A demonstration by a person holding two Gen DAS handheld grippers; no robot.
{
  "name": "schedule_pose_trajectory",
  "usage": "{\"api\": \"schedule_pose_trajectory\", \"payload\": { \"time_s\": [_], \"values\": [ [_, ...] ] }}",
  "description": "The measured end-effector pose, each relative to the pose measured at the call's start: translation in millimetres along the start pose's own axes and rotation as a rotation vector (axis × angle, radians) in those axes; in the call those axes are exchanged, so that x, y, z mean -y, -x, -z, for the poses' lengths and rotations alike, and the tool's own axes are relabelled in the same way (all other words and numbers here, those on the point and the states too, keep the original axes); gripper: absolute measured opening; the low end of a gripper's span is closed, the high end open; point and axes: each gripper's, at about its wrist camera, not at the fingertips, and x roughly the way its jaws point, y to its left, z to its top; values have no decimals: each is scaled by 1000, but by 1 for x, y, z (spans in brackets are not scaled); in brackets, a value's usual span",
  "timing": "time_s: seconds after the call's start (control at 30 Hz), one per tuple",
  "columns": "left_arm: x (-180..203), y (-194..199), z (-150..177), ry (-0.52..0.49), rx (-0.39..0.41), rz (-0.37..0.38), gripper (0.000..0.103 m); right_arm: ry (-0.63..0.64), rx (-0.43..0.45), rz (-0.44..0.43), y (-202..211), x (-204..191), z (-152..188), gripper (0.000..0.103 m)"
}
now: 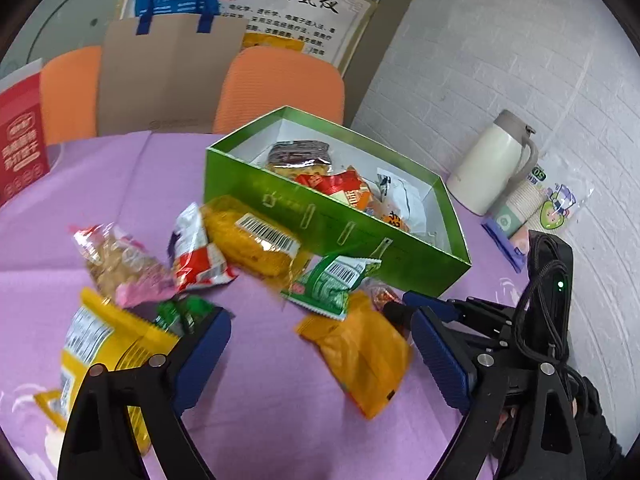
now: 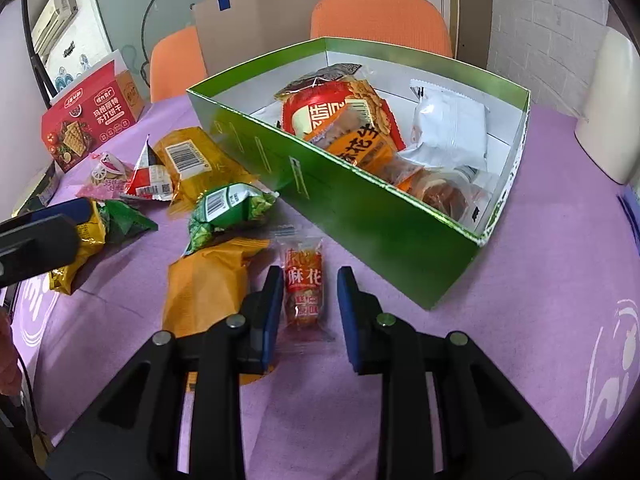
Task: Organize snacks
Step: 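Grasp the red twist packet with the right gripper while the left grasps the green barcode packet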
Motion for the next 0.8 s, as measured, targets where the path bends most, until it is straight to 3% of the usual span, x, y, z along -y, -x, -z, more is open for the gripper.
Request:
{"api": "schedule_pose_trajectory", "payload": {
  "time_s": [0.13, 0.27, 0.33, 0.7, 0.8],
  "values": [
    [15, -37, -18, -54, -50, 34, 74, -84, -3, -49, -2, 14, 1, 30],
    [22, -61, -25, -108, -78, -4, 64, -99, -28, -93, 6, 20, 6, 23],
    [21, -73, -24, -117, -120, -15, 54, -81, -31, -89, 11, 20, 10, 23],
    [8, -93, -16, -83, -144, -61, 55, -29, -17, -37, 5, 11, 7, 27],
    [8, -93, -16, -74, -155, -68, 43, -28, -26, -27, 6, 11, 8, 22]
  ]
}}
